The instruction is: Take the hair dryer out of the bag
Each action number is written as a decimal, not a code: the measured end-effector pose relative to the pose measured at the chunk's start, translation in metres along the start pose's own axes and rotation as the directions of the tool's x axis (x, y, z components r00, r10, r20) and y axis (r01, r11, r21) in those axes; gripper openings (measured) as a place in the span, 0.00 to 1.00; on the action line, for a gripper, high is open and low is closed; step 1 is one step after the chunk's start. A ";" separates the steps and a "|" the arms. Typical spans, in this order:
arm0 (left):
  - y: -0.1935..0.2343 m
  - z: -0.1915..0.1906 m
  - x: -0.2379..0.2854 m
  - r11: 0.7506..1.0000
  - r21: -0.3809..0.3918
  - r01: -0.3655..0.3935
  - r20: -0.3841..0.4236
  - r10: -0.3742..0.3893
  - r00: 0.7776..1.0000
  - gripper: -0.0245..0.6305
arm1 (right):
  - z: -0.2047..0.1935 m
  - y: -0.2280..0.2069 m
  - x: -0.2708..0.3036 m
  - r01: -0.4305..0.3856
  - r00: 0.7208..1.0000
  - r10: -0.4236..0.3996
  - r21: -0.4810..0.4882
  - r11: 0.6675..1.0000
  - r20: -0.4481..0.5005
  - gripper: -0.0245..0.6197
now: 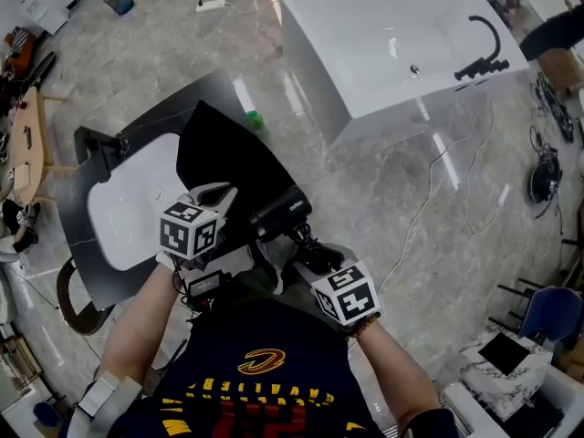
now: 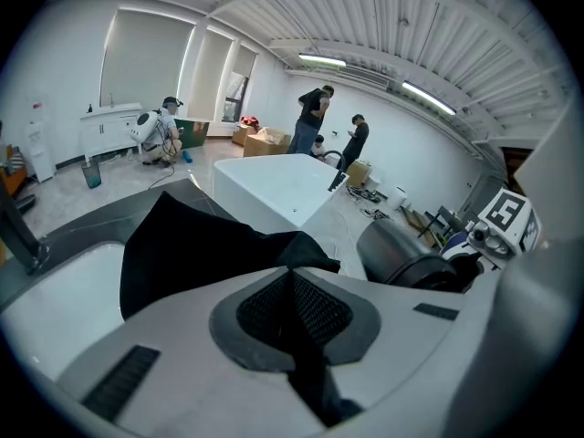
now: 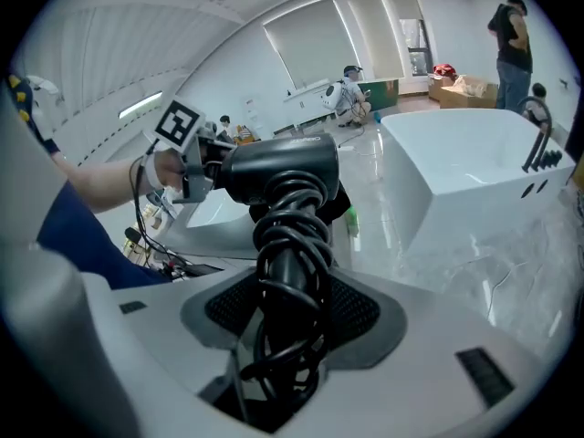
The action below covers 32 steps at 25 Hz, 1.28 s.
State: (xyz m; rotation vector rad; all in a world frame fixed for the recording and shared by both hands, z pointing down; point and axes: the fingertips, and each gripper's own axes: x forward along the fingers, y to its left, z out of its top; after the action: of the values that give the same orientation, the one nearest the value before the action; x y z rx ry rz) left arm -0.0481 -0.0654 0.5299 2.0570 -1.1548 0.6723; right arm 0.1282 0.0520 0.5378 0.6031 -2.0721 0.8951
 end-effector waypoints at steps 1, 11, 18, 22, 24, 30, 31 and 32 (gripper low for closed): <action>0.003 -0.003 0.002 1.000 -0.016 0.004 -0.005 -0.004 1.000 0.06 | 0.003 0.002 -0.004 -0.014 1.000 0.014 0.015 1.000 0.018 0.40; 0.024 -0.031 0.016 0.961 -0.260 0.092 -0.006 -0.096 0.995 0.06 | 0.053 0.018 -0.036 -0.143 0.969 0.114 0.122 0.982 0.219 0.40; 0.010 -0.039 0.010 0.964 -0.215 0.159 -0.013 -0.166 0.986 0.17 | 0.077 0.020 -0.040 -0.171 0.956 0.132 0.133 0.976 0.263 0.40; 0.011 -0.042 0.001 0.956 -0.239 0.169 0.011 -0.171 0.985 0.18 | 0.083 0.018 -0.035 -0.177 0.955 0.134 0.145 0.973 0.265 0.40; 0.009 -0.042 -0.007 0.952 -0.249 0.179 0.028 -0.177 0.984 0.18 | 0.085 0.017 -0.034 -0.177 0.956 0.134 0.149 0.973 0.262 0.40; 0.012 -0.048 -0.034 0.938 -0.296 0.179 0.077 -0.164 0.984 0.18 | 0.095 0.017 -0.030 -0.199 0.956 0.160 0.141 0.970 0.246 0.40; 0.014 -0.048 -0.041 0.936 -0.306 0.173 0.093 -0.151 0.984 0.18 | 0.098 0.019 -0.030 -0.204 0.955 0.167 0.136 0.969 0.244 0.40; 0.017 -0.046 -0.048 0.934 -0.316 0.167 0.114 -0.137 0.984 0.18 | 0.101 0.020 -0.030 -0.210 0.954 0.174 0.131 0.969 0.243 0.40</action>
State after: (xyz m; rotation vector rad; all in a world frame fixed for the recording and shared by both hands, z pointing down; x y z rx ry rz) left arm -0.0911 -0.0111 0.5305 1.8838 -1.0624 0.2923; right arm 0.0842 -0.0084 0.4612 0.6185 -2.3142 1.1542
